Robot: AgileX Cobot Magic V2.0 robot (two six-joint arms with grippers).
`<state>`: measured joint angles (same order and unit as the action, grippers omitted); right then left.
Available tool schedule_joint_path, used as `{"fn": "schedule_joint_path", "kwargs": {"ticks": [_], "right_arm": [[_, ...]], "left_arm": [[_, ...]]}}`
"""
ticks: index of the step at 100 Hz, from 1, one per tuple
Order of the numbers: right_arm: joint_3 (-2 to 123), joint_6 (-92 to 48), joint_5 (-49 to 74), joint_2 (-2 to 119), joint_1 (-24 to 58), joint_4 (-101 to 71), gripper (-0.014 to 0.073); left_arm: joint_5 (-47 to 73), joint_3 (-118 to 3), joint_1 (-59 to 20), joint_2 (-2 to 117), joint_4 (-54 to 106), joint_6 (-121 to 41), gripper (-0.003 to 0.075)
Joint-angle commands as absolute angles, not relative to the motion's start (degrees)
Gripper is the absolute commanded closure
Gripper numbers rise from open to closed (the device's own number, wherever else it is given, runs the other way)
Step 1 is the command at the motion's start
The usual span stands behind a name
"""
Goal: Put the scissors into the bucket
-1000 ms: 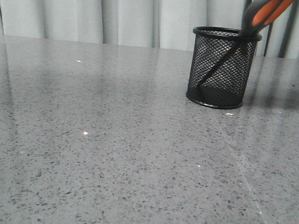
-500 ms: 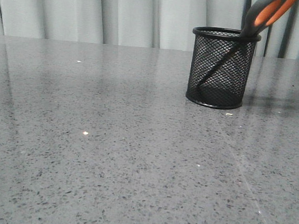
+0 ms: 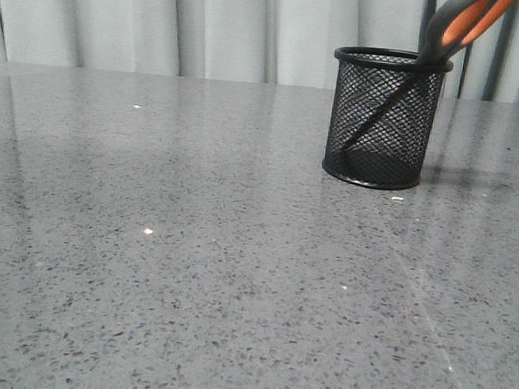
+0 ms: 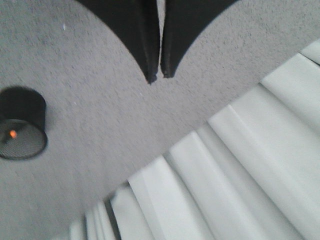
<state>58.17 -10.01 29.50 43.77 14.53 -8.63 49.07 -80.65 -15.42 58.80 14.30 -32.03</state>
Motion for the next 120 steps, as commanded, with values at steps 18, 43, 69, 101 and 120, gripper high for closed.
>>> {"fn": "schedule_joint_path", "kwargs": {"ticks": [18, 43, 69, 101, 120], "right_arm": [[39.2, -9.9, 10.9, 28.7, 14.4, -9.5, 0.0638], [23.3, -9.9, 2.7, 15.4, 14.4, -9.5, 0.0638], [17.3, -9.9, 1.6, 11.8, 14.4, -9.6, 0.0638], [17.3, -9.9, 1.8, 11.8, 14.4, -9.6, 0.0638], [17.3, -9.9, 1.8, 11.8, 14.4, -9.6, 0.0638]], "left_arm": [[13.2, -46.7, -15.3, 37.3, 18.2, -31.1, 0.074], [2.4, -23.8, -15.3, 19.4, 22.7, -31.1, 0.074], [-1.3, -14.2, -15.3, 9.6, 22.8, -31.1, 0.074], [-1.7, -14.2, -15.3, 9.2, 22.8, -31.1, 0.074], [-1.7, -14.2, -15.3, 9.2, 22.8, -31.1, 0.074]]}}
